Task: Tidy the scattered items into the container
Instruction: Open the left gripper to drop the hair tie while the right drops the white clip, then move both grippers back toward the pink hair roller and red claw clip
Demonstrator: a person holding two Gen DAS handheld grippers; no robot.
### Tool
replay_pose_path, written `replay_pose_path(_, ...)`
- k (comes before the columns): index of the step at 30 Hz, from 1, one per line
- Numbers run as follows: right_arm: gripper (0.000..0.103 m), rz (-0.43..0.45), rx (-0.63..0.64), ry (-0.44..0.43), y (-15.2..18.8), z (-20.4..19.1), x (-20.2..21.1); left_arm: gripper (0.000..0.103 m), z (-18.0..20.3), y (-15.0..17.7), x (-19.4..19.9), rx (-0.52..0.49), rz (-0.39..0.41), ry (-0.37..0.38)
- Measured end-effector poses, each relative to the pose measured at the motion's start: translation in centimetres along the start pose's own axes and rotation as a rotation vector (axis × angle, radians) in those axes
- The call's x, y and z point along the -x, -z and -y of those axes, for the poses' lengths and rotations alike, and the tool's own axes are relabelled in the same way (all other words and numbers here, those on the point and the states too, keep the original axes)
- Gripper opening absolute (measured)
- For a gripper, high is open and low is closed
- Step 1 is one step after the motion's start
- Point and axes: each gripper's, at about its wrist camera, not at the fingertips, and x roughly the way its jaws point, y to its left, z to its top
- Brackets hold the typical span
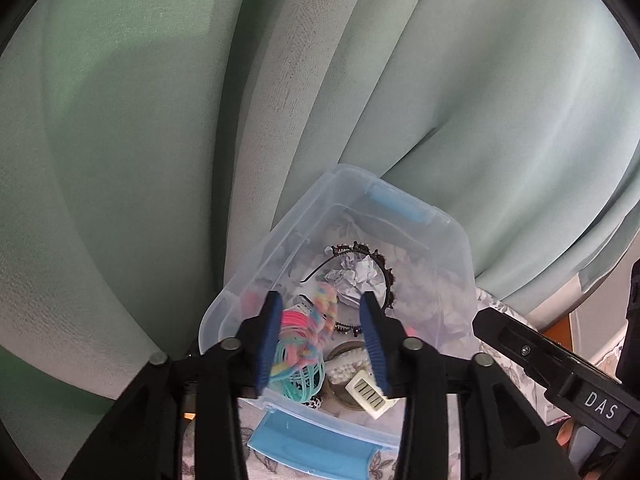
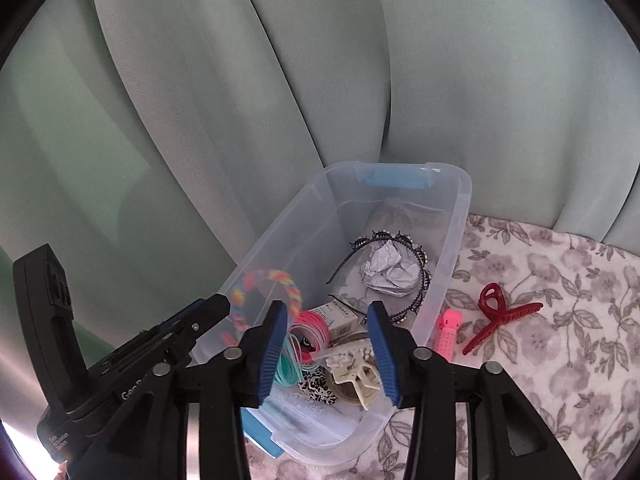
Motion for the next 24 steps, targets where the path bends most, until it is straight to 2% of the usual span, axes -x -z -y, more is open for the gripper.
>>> replay_pose_path(7,0.06,0.019,-0.036,0.023,0.5,1.0,1.4,0.05,0.9,0.2,0.8,-0.015,-0.017,0.011)
replay_pose_path(17,0.061,0.048,-0.087,0.034,1.8,1.8,4.7,0.054,2.7,0.2,3.9,-0.064,-0.004,0.037)
replay_pose_path(24,0.061,0.096,-0.122,0.046,2.6,2.9,8.2,0.055,5.4,1.0,5.9,-0.144,0.008,0.069)
